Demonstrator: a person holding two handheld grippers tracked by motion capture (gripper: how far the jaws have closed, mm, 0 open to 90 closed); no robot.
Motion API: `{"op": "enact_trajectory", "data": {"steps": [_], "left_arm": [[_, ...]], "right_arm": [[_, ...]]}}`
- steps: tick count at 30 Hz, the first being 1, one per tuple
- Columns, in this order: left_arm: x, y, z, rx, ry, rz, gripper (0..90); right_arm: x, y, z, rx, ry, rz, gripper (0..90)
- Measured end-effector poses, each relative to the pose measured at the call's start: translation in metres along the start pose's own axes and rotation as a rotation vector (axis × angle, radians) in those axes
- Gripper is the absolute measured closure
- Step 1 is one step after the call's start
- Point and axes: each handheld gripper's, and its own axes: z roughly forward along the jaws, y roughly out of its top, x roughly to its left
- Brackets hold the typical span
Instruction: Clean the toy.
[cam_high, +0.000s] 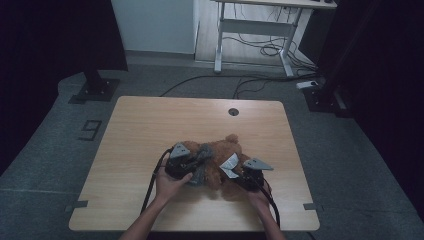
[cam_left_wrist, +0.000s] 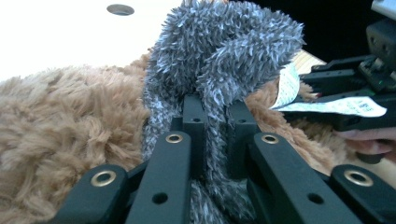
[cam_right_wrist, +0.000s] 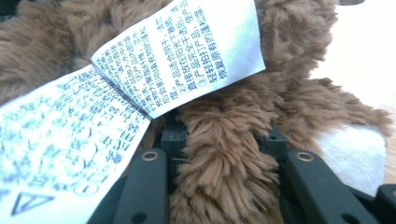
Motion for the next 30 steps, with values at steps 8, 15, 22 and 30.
{"op": "enact_trajectory", "data": {"steps": [8, 15, 22, 30], "left_arm": [[-0.015, 0.002, -0.022, -0.004, -0.047, -0.008, 80.7], [-0.052, 0.046, -0.008, -0.034, -0.073, 0.069, 80.3], [-0.083, 0.045, 0.063, 0.077, -0.018, 0.131, 80.1], [-0.064, 0.020, 0.027, 0.008, 0.030, 0.129, 80.8]], "right_arm": [[0.007, -0.010, -0.013, 0.024, 0.050, -0.059, 64.2], [0.013, -0.017, -0.016, 0.021, 0.049, -0.053, 64.1], [0.011, -0.022, -0.018, -0.013, 0.061, -0.005, 63.2], [0.012, -0.024, -0.019, -0.023, 0.065, 0.004, 63.3]]}}
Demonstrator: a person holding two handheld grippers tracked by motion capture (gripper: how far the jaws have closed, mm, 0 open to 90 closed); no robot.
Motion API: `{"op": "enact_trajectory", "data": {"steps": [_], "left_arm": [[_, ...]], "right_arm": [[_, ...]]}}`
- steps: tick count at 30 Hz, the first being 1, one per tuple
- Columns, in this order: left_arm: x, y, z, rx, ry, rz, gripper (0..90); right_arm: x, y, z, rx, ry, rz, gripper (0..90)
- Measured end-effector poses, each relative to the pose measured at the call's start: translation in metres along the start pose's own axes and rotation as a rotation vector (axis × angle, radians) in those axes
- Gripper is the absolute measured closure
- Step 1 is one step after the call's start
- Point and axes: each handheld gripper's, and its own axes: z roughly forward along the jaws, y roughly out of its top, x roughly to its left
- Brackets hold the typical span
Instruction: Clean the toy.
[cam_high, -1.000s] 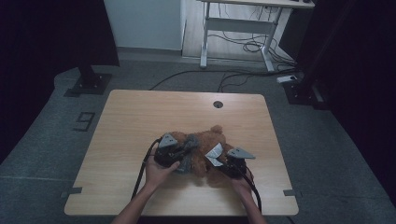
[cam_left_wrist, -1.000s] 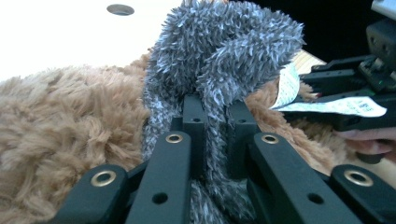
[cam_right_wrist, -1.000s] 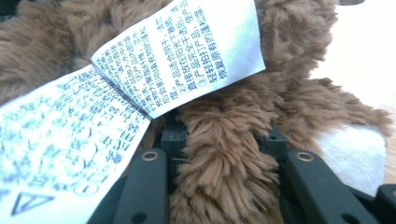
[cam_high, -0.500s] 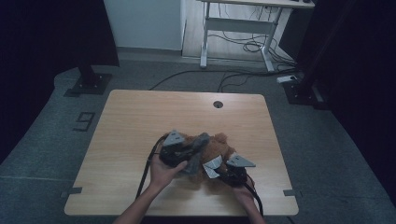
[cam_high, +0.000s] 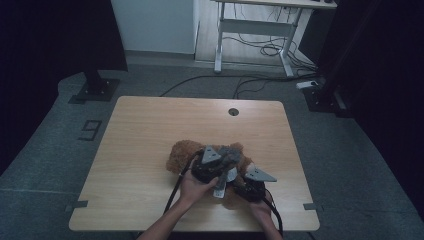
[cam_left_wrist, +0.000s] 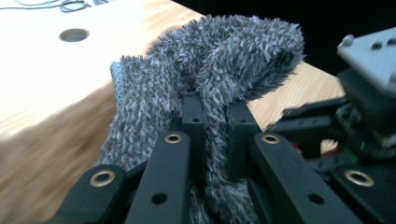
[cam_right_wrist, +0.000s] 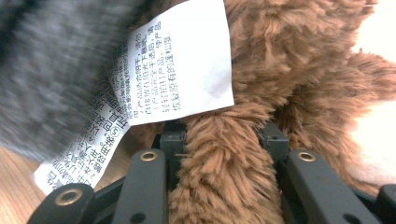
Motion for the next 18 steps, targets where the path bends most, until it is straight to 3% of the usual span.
{"op": "enact_trajectory", "data": {"steps": [3, 4, 6, 10, 18], "left_arm": [[0.015, -0.013, -0.023, -0.019, 0.082, -0.002, 80.8], [0.022, -0.017, -0.030, -0.023, 0.088, -0.017, 80.8], [0.035, -0.024, -0.044, -0.049, 0.075, -0.062, 80.7], [0.048, -0.029, -0.067, -0.094, 0.106, -0.092, 80.6], [0.068, -0.034, -0.079, -0.084, 0.090, -0.155, 80.2]], "right_arm": [[-0.001, -0.001, 0.000, -0.005, 0.000, -0.001, 63.3], [-0.001, -0.001, 0.000, -0.005, 0.001, 0.002, 63.3], [-0.001, -0.001, -0.001, -0.008, 0.008, 0.000, 63.3], [0.000, -0.001, -0.002, -0.007, 0.005, -0.019, 63.3], [-0.001, -0.002, -0.003, -0.002, 0.014, -0.029, 63.1]]}}
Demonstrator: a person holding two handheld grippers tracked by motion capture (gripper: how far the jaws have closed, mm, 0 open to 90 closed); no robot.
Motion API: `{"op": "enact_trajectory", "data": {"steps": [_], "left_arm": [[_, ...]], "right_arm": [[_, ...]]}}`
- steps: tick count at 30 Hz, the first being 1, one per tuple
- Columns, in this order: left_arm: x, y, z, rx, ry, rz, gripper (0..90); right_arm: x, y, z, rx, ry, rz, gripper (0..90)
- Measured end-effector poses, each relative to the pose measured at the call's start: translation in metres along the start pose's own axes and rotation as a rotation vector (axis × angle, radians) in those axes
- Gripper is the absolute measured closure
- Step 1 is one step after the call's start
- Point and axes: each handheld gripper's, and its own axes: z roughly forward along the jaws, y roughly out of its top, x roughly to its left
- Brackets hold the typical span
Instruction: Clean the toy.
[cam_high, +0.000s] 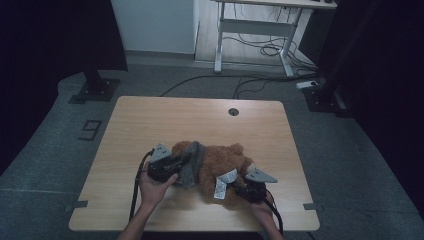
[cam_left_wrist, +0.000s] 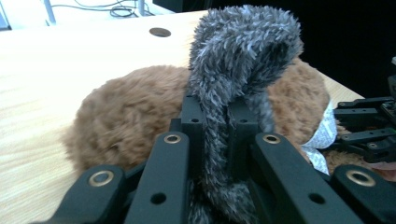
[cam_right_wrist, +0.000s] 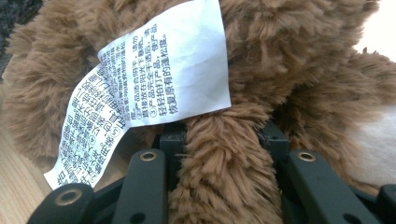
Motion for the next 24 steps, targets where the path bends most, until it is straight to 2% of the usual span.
{"op": "enact_trajectory", "data": {"steps": [11, 13, 15, 18, 22, 24], "left_arm": [[0.019, -0.006, -0.014, 0.006, 0.023, -0.081, 80.0], [0.025, -0.009, -0.017, 0.010, 0.021, -0.114, 80.0], [0.029, -0.012, -0.020, 0.016, 0.033, -0.129, 80.0], [0.037, -0.018, -0.024, 0.047, 0.078, -0.131, 80.0], [0.048, -0.028, -0.020, 0.074, 0.070, -0.163, 79.8], [0.051, -0.028, -0.020, 0.064, 0.068, -0.171, 79.8]], "right_arm": [[-0.002, 0.000, 0.000, 0.004, 0.013, -0.017, 62.5], [-0.001, 0.000, 0.000, 0.004, 0.011, -0.019, 62.5], [-0.001, 0.000, 0.000, 0.004, 0.010, -0.023, 62.6], [-0.002, 0.001, 0.001, 0.007, 0.012, -0.020, 62.7], [-0.002, 0.001, 0.002, 0.011, 0.003, -0.022, 62.9], [-0.002, 0.002, 0.003, 0.012, -0.001, -0.023, 63.1]]}}
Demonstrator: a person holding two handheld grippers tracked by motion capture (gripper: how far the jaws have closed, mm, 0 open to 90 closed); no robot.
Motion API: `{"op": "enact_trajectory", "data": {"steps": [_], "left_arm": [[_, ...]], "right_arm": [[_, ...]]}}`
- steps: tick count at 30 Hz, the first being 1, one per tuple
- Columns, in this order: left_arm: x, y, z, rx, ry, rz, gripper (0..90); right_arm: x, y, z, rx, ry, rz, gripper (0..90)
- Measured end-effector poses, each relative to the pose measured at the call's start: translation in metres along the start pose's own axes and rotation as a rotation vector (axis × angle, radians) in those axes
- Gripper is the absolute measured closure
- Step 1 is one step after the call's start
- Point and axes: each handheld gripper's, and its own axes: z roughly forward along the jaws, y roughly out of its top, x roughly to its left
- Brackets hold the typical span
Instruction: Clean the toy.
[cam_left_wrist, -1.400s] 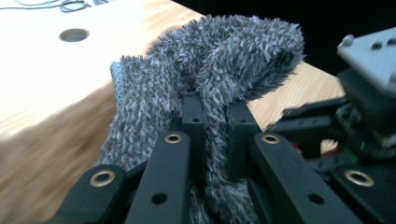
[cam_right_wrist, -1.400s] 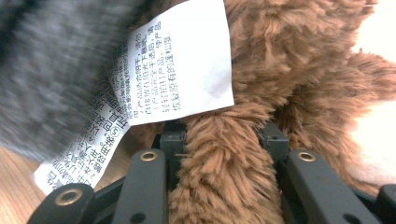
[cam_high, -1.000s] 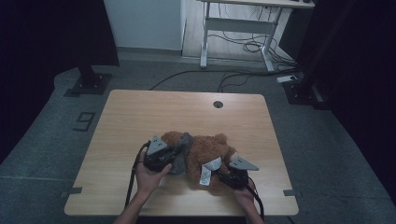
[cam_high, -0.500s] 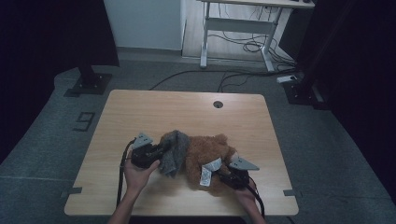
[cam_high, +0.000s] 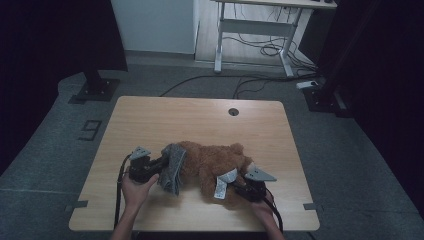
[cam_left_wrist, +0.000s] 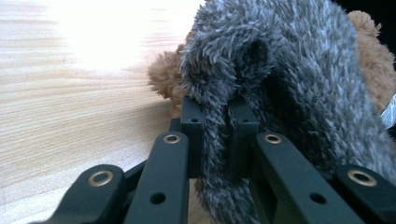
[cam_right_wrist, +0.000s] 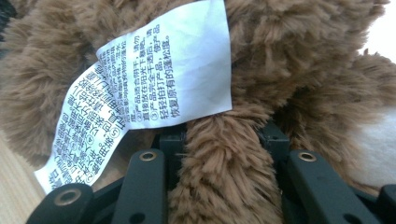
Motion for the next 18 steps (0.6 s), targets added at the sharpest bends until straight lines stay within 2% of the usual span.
{"op": "enact_trajectory", "data": {"steps": [4, 7, 9, 13, 14, 16, 18], "left_arm": [[-0.009, 0.012, -0.008, -0.068, -0.004, 0.028, 80.3], [-0.030, 0.031, -0.013, -0.138, -0.065, 0.060, 80.4], [-0.047, 0.043, -0.007, -0.152, -0.107, 0.095, 80.4], [-0.096, 0.063, 0.028, -0.113, -0.197, 0.186, 80.5], [-0.112, 0.067, 0.043, -0.089, -0.213, 0.218, 80.5], [-0.134, 0.071, 0.068, -0.045, -0.234, 0.243, 80.5], [-0.150, 0.073, 0.090, -0.016, -0.245, 0.246, 80.4]], "right_arm": [[-0.003, 0.002, 0.004, 0.006, -0.008, 0.008, 63.3], [-0.003, 0.003, 0.005, 0.009, -0.010, 0.009, 63.3], [-0.003, 0.004, 0.007, 0.009, -0.013, 0.005, 63.3], [-0.004, 0.005, 0.008, 0.011, -0.012, 0.005, 63.3], [-0.004, 0.005, 0.008, 0.012, -0.011, 0.006, 63.3], [-0.004, 0.005, 0.008, 0.010, -0.013, -0.001, 63.3], [-0.004, 0.005, 0.008, 0.009, -0.012, -0.001, 63.3]]}}
